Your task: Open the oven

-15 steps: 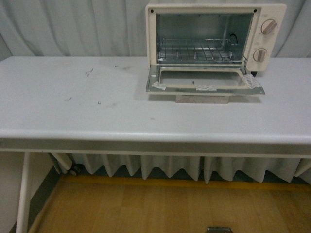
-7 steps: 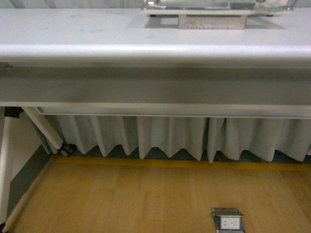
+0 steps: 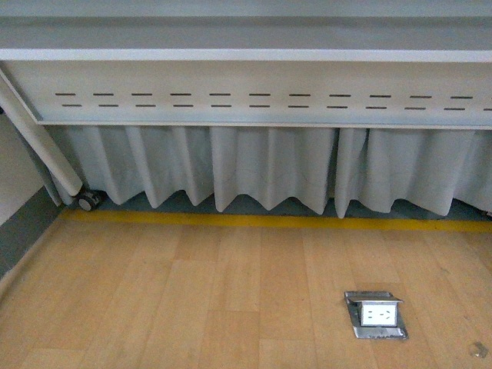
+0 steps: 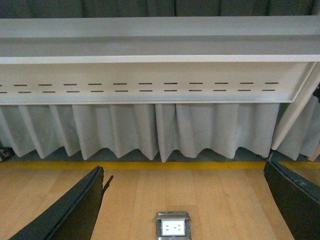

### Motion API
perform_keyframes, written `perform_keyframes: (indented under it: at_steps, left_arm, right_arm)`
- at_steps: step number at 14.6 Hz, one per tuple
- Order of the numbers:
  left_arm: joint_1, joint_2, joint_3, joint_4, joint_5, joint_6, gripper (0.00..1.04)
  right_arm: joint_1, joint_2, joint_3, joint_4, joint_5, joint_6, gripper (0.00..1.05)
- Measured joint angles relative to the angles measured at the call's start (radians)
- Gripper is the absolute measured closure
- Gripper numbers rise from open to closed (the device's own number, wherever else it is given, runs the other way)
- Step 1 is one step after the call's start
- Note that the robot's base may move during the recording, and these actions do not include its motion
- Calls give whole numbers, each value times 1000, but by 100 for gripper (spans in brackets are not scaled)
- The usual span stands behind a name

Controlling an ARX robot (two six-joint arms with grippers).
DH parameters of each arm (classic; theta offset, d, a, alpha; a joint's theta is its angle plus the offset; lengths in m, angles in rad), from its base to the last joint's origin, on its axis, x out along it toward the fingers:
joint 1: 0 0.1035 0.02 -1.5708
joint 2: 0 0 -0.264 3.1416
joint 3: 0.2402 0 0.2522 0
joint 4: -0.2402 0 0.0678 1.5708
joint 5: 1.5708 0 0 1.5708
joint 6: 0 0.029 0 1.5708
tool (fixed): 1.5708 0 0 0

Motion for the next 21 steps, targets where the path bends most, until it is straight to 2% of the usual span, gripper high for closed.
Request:
perform_keyframes:
  at_steps: [21]
  left_arm:
    - [0,0,0,3,0,0,7]
  right_arm:
    - [0,0,0,1,-2,0,6]
